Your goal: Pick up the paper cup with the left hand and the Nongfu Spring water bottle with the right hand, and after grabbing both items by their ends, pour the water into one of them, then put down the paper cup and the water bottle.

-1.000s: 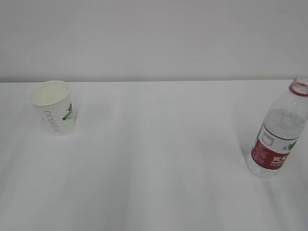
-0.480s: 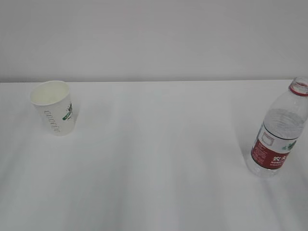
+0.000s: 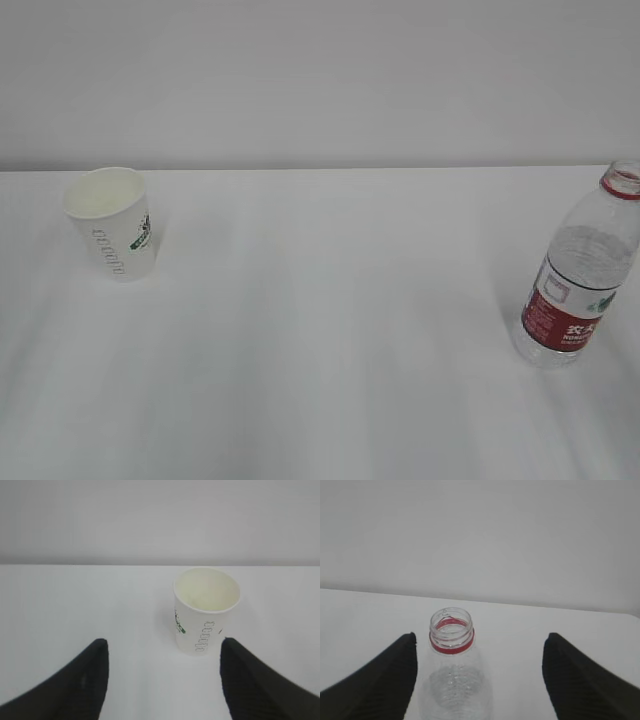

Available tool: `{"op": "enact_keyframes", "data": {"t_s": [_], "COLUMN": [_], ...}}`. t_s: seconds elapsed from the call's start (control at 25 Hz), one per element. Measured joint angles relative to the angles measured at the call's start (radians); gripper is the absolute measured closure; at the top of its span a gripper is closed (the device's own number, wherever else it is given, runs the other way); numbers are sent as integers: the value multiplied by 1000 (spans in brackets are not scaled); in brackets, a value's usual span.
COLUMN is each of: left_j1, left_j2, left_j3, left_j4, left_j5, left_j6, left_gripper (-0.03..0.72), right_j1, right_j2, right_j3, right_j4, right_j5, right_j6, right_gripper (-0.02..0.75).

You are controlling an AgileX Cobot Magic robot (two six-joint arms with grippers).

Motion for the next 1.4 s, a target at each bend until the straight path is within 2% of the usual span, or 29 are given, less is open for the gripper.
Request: {"op": "enact_keyframes", "data": {"t_s": [0.36,0.68,0.8,0.92,1.08,1.4], "left_j1": [-12,-168,-204,-215,-215,-215], "left_j2": [250,262,262,262,262,262], "left_j3": [24,200,275,313,314,314], "left_j4": [-48,-51,-51,-52,-52,10], "left_j5": [-143,-398,-467,-494,-506,-510], "left_j6": [0,0,0,0,-4,-40], "left_gripper": [181,181,181,181,181,181], "right_j1": [0,0,0,0,0,0], "right_j2": [159,152,151,151,151,150], "right_j3": [7,136,182,215,264,293], "right_j4": [0,-11,-19,-26,-93,-135], "right_j5": [-41,-178,-221,-238,-272,-336], "right_j6": [37,68,79,91,133,154], "right_gripper": [149,150,150,149,149,150]}}
